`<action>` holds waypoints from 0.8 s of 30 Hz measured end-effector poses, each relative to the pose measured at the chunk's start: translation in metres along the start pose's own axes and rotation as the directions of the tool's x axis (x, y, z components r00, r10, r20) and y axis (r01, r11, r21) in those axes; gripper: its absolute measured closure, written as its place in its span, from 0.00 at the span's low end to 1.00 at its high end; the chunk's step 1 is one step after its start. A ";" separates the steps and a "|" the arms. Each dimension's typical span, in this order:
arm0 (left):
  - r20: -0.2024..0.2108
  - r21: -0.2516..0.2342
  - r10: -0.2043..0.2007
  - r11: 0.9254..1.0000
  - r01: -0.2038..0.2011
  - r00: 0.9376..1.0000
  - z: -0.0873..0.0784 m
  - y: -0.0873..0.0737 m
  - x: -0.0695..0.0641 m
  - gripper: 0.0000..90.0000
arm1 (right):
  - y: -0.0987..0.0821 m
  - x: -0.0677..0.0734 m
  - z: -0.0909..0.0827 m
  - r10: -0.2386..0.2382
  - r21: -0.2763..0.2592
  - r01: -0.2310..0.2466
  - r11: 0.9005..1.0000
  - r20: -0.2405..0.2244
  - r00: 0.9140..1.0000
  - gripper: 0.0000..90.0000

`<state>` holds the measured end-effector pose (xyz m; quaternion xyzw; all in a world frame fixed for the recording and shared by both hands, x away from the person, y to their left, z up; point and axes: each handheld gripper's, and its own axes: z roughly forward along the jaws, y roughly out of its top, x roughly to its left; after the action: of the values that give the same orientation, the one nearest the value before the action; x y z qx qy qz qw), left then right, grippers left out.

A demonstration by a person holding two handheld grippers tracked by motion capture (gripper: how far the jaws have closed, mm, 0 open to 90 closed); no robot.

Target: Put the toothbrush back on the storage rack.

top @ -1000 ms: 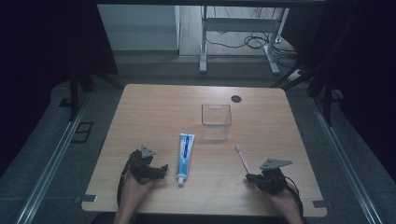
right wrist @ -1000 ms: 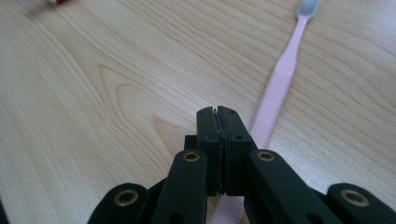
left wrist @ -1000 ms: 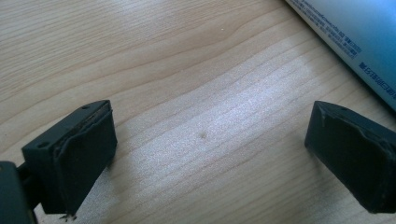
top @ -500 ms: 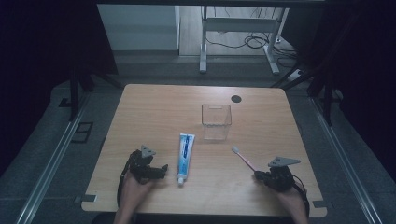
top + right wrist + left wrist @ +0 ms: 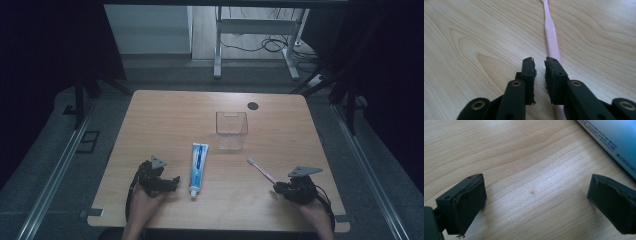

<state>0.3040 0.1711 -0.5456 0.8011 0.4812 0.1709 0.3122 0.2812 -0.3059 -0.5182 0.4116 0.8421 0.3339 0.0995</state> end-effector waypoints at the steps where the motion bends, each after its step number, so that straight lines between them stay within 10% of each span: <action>1: 0.000 0.000 0.000 1.000 0.000 1.000 0.000 0.000 0.000 0.03 | 0.001 0.000 -0.001 0.002 0.010 -0.002 1.000 -0.001 1.000 0.81; 15: 0.000 0.000 0.000 1.000 0.000 1.000 0.000 0.000 0.000 0.02 | 0.026 -0.010 -0.006 -0.005 0.128 0.002 0.992 0.025 1.000 0.72; 24: 0.000 -0.002 -0.002 1.000 0.002 1.000 0.000 0.000 0.000 0.02 | 0.049 -0.012 0.012 -0.053 0.267 0.048 0.962 0.014 0.998 0.74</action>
<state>0.3040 0.1709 -0.5457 0.8002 0.4820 0.1711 0.3132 0.3252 -0.2877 -0.4969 0.4032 0.8886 0.2104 0.0604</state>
